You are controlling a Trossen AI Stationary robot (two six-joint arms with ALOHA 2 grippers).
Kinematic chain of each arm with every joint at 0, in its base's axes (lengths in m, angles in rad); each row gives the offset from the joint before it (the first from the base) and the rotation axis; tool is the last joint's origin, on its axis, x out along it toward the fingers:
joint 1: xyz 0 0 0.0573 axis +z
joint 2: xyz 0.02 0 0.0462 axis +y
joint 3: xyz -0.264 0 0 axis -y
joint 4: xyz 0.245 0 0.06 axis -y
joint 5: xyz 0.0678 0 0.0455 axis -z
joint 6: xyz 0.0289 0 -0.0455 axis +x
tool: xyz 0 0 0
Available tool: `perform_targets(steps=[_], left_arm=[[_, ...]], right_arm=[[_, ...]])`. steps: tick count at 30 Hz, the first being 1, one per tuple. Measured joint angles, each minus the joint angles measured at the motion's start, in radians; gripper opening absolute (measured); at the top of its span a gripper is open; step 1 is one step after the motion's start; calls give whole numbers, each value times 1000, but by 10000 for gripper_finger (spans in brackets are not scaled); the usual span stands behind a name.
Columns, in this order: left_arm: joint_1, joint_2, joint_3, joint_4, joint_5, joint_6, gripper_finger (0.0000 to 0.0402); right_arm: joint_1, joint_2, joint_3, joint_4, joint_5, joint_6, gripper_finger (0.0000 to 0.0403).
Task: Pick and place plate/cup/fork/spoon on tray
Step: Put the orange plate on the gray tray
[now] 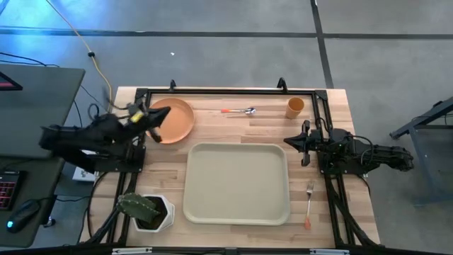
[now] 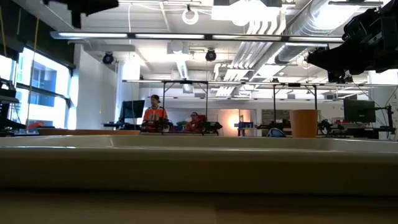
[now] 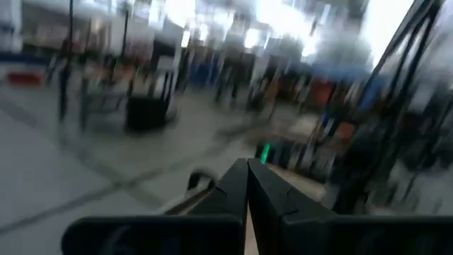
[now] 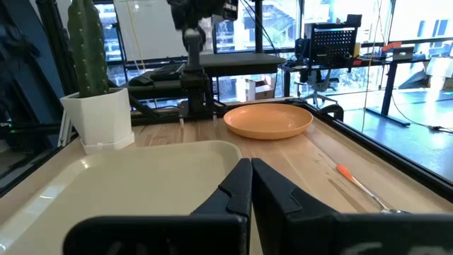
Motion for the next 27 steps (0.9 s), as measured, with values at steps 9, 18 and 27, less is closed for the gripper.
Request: perform_targets(steps=[9, 18, 27], left_arm=[[152, 446, 518, -783, 148, -232, 19], [279, 671, 596, -918, 309, -302, 125], [331, 836, 596, -930, 395, -336, 232]], right_arm=[[0, 5, 0, 0, 0, 0, 0], [0, 5, 0, 0, -1, 0, 0], [0, 5, 0, 0, 0, 0, 0]])
